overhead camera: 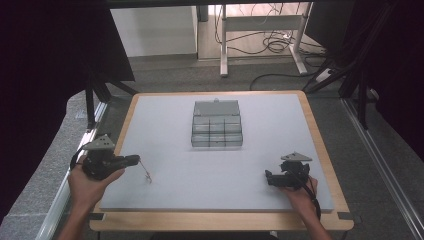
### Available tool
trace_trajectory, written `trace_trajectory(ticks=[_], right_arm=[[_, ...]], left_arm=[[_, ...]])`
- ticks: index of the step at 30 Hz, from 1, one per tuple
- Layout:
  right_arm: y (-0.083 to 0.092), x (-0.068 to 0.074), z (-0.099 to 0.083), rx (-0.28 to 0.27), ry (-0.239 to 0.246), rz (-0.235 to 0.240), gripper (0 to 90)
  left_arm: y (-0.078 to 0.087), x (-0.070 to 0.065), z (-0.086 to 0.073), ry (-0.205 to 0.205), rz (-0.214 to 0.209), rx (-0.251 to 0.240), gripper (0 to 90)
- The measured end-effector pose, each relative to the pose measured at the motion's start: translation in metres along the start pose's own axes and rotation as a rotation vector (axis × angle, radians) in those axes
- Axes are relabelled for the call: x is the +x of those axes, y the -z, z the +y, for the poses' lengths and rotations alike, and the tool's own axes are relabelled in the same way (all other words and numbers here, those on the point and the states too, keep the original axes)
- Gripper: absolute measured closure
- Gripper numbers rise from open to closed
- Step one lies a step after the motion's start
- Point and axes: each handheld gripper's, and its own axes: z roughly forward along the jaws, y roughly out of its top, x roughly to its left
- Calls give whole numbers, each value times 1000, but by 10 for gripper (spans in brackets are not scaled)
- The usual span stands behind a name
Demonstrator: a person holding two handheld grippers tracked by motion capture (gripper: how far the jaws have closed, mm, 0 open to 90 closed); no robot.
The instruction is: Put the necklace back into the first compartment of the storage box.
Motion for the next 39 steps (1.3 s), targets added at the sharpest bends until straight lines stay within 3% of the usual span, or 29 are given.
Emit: trace_trajectory(ticks=[16, 39], right_arm=[[0, 0, 0, -2, -1, 1, 20], [0, 0, 0, -2, -3, 1, 20]], left_arm=[[10, 6, 28, 0, -3, -23, 895], [-12, 15, 80, 6, -14, -21, 896]])
